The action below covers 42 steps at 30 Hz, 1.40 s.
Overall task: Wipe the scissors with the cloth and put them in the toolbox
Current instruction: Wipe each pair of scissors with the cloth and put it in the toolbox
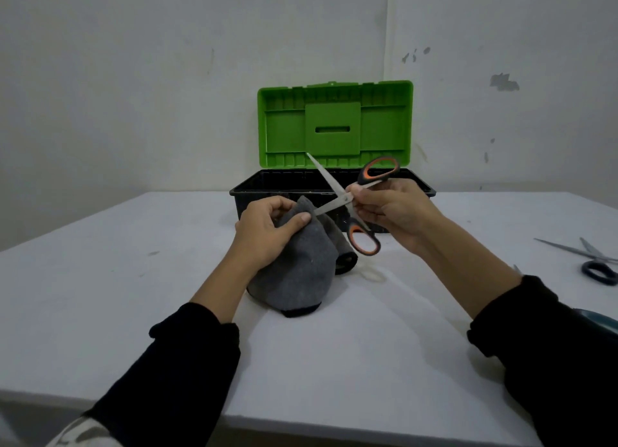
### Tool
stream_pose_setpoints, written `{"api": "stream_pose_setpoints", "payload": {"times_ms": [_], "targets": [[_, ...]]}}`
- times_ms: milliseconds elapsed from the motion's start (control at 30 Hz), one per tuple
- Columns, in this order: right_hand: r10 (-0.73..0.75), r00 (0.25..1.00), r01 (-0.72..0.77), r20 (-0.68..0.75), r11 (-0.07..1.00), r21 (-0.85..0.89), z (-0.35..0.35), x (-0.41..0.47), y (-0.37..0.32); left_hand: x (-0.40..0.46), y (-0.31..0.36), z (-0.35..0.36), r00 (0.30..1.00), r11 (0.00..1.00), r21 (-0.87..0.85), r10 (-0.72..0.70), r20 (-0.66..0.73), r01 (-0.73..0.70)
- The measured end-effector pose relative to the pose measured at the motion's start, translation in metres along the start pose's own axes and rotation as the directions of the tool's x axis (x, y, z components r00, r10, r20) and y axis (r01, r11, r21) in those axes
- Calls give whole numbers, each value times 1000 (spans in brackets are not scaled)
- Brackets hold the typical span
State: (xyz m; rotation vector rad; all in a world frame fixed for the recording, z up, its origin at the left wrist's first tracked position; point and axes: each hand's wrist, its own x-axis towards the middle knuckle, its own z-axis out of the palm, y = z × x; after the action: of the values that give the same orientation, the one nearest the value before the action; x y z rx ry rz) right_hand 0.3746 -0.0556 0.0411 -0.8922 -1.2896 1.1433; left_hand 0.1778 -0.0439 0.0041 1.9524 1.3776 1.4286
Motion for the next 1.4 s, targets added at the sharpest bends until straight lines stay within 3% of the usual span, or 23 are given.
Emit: {"api": "stream_pose_setpoints", "payload": {"times_ms": [167,300,367,467,667,800,967,1100,1267,1400], "targets": [[-128,984,108,-123,982,-157,-18,3,-19,-1,4,-5,998,981,-190,-51,-30,45],[-102,993,115,53,898,-424,-25,0,-25,2,4,-6,991,928,-364,-115,-69,83],[-74,991,126,115,818,-561,-20,-2,-23,1,6,-5,993,927,-367,-105,-63,74],[-155,980,198,125,686,-700,-15,-2,-28,-1,9,-4,996,944,-327,-65,-61,42],[-269,946,289,183,436,-852,-19,1,-38,-2,17,-7,993,977,-179,116,-26,-119],[-211,951,287,226,330,-899,-16,5,-35,-4,25,-9,978,975,-83,207,5,-206],[-282,930,301,234,221,-928,-16,5,-32,-7,29,-9,961,971,-10,236,147,-237],[-324,914,337,246,264,-904,-20,4,-35,-5,25,-6,982,983,-17,186,43,-185],[-375,886,371,271,225,-901,-19,-3,-41,-4,18,-6,973,977,156,116,198,-148],[-312,917,327,249,229,-917,-27,-1,-48,-4,20,-4,986,984,122,114,124,-129]]}}
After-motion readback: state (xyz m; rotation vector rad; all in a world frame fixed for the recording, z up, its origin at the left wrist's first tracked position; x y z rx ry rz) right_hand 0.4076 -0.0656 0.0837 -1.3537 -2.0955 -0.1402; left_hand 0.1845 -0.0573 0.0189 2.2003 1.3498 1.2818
